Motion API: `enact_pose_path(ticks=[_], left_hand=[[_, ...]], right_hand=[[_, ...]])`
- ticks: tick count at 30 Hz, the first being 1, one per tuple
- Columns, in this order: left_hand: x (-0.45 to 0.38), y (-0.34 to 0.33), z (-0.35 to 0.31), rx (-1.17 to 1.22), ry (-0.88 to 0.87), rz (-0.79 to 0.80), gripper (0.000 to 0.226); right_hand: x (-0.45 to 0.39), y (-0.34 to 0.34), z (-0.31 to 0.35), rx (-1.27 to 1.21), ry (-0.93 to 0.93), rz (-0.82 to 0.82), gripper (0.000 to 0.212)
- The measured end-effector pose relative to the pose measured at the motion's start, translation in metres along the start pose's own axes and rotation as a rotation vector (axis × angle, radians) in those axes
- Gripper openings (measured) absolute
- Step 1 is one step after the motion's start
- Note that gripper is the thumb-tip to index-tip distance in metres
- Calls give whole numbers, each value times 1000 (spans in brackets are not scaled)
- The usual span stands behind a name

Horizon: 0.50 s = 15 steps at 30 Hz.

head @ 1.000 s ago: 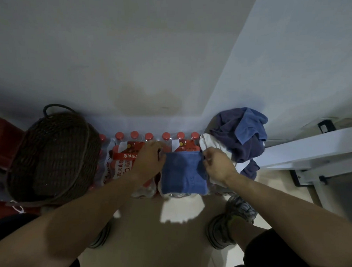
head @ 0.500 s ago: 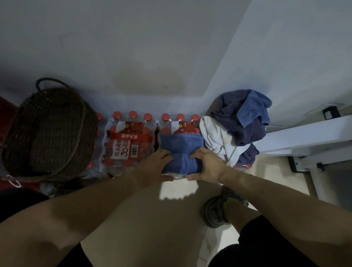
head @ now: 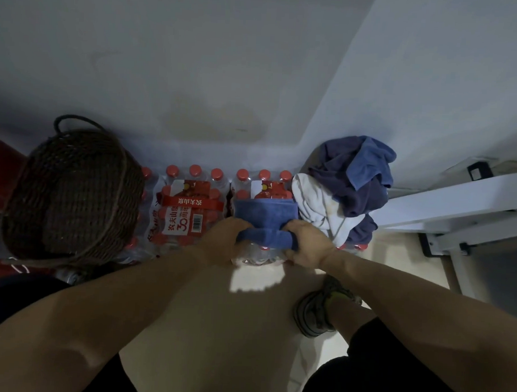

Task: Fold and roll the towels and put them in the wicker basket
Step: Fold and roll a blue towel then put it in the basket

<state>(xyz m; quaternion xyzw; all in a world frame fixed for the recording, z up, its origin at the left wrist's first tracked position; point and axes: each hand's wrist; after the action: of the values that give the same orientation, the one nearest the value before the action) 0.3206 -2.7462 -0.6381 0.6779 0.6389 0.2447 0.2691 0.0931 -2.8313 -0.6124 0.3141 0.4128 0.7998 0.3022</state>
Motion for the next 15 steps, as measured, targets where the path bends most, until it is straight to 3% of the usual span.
enact_pose_path(ticks=[3, 8, 10, 13, 15], left_hand=[[-8, 10, 0, 16, 121, 24, 17], [-12, 6, 5, 74, 317, 29, 17], [-14, 2, 8, 72, 357, -1, 19], [-16, -3, 10, 60, 404, -47, 19], [-16, -4, 11, 178, 382, 1, 31]], right_hand=[[-2, 6, -1, -108, -114, 9, 25], [-5, 7, -5, -208, -210, 76, 33], [-7, 4, -7, -288, -269, 63, 27], [-9, 2, -10, -404, -352, 24, 36], [-9, 0, -11, -427, -374, 18, 39]])
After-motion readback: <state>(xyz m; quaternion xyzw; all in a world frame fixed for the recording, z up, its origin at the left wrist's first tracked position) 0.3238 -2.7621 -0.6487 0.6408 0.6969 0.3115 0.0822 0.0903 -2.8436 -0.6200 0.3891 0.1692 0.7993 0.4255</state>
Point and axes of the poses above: each hand's wrist, its own x-axis away from the middle knuckle, its own y-axis out of the back of the hand, z = x × y, and after that the axes turned 9 degrees about -z, right-handed
